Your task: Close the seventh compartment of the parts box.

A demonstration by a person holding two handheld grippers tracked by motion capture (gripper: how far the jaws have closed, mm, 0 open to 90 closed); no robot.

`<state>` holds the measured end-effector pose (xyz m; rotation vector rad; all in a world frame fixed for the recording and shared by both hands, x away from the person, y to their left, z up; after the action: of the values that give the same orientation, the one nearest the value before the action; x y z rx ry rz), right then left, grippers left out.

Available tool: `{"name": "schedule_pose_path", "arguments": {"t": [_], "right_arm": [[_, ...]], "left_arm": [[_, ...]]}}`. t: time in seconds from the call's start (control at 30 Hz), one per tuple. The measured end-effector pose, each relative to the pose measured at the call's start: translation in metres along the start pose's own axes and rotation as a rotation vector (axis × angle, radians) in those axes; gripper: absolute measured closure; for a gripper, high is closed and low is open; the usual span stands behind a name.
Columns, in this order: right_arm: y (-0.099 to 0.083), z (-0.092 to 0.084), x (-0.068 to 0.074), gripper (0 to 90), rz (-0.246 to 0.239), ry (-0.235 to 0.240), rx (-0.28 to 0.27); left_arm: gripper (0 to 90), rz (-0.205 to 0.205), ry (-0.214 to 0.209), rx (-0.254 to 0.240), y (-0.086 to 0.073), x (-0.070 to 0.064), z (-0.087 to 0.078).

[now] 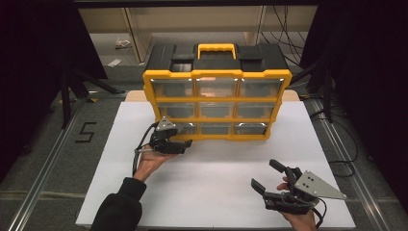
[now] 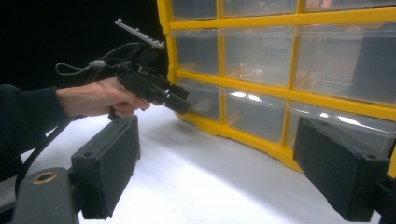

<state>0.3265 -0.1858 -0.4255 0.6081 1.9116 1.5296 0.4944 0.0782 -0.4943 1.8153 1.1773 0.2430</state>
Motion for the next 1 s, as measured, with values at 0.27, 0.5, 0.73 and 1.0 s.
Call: {"name": "schedule_pose_path", "arguments": {"t": [0.27, 0.5, 0.73, 1.0], "right_arm": [[0.0, 0.0, 0.0, 15.7, 0.0, 0.0, -0.001], [0.0, 0.0, 0.0, 15.7, 0.002, 0.002, -0.003], [0.001, -0.001, 0.001, 15.7, 0.007, 0.004, -0.005], [0.001, -0.001, 0.0, 15.7, 0.003, 0.004, -0.004]], "left_arm": [[19.4, -0.012, -0.055, -0.042, 0.005, -0.015, -0.012], [18.2, -0.033, -0.139, -0.086, 0.007, -0.035, -0.026], [17.7, -0.039, -0.175, -0.131, 0.009, -0.047, -0.036], [16.6, -0.032, -0.206, -0.149, 0.007, -0.056, -0.045]]}}
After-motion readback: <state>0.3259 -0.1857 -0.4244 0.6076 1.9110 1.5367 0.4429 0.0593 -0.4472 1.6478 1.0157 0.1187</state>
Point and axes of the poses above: each handheld gripper's, and its own axes: z roughly forward along the jaws, y roughly out of its top, x roughly to its left, the point moved 9 cm from there along z, roughly forward along the jaws, and after that the axes turned 14 degrees about -z, right-handed, at the moved point
